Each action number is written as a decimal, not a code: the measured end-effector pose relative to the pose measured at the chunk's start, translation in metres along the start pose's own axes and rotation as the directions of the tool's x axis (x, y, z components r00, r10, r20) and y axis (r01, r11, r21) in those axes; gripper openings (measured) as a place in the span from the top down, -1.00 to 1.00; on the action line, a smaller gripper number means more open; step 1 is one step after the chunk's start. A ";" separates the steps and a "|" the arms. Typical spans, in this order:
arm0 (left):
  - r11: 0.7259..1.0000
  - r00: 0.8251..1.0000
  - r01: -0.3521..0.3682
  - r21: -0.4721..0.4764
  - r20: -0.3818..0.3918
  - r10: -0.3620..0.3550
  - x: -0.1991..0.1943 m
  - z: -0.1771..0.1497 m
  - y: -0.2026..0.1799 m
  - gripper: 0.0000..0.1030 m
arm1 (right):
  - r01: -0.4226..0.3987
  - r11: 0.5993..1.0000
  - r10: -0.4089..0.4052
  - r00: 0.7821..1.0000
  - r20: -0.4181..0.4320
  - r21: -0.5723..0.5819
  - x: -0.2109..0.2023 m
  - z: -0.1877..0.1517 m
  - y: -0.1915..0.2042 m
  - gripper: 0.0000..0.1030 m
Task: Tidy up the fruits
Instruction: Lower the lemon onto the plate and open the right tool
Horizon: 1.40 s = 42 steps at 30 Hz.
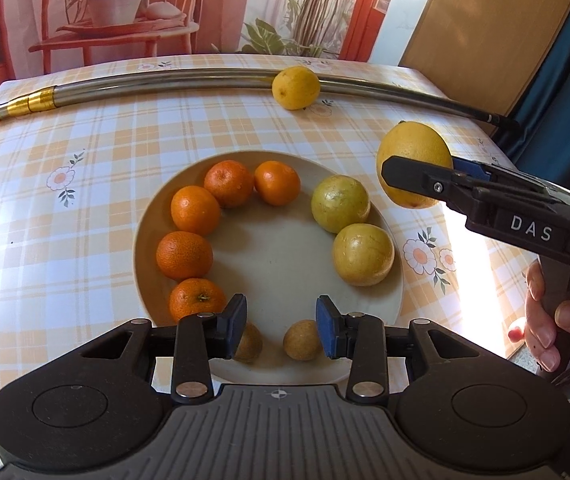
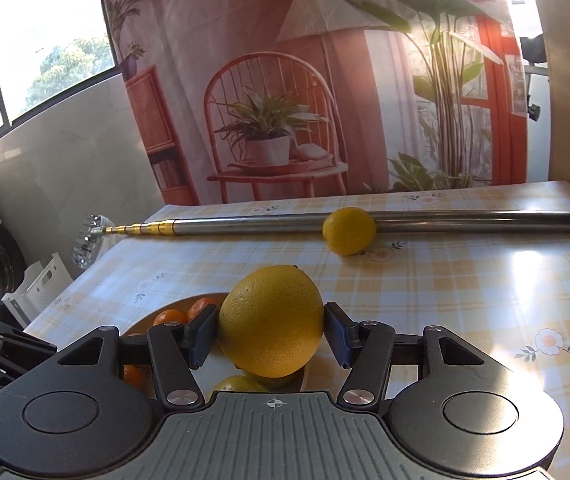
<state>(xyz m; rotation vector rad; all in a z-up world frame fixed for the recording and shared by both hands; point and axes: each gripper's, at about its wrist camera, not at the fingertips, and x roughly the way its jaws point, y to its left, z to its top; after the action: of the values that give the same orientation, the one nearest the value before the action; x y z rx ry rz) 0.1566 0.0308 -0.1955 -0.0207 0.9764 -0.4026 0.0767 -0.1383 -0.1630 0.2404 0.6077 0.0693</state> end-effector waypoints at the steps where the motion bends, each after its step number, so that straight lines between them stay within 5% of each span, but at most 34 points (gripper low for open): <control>1: 1.000 1.000 -0.007 -0.009 0.010 0.007 -0.002 0.001 0.003 0.22 | -0.009 1.000 0.009 1.000 -0.004 -0.005 0.001 0.001 0.002 -0.03; 22: 0.958 0.968 -0.190 -0.214 0.123 0.219 -0.028 0.003 0.061 0.22 | -0.182 0.957 0.128 0.964 -0.233 -0.227 0.054 0.005 0.071 -0.03; 32: 0.943 0.958 -0.217 -0.253 0.131 0.255 -0.031 0.000 0.069 0.22 | -0.215 0.929 0.100 0.930 -0.354 -0.302 0.075 -0.009 0.089 -0.03; 42: 0.942 0.957 -0.226 -0.247 0.125 0.262 -0.030 0.000 0.066 0.21 | -0.219 0.929 0.100 0.925 -0.368 -0.297 0.079 -0.006 0.090 -0.03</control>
<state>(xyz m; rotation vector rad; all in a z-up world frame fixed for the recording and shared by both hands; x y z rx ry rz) 0.1627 0.1023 -0.1843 -0.1379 0.8539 -0.0553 0.1379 -0.0394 -0.1900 -0.0562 0.9157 0.3796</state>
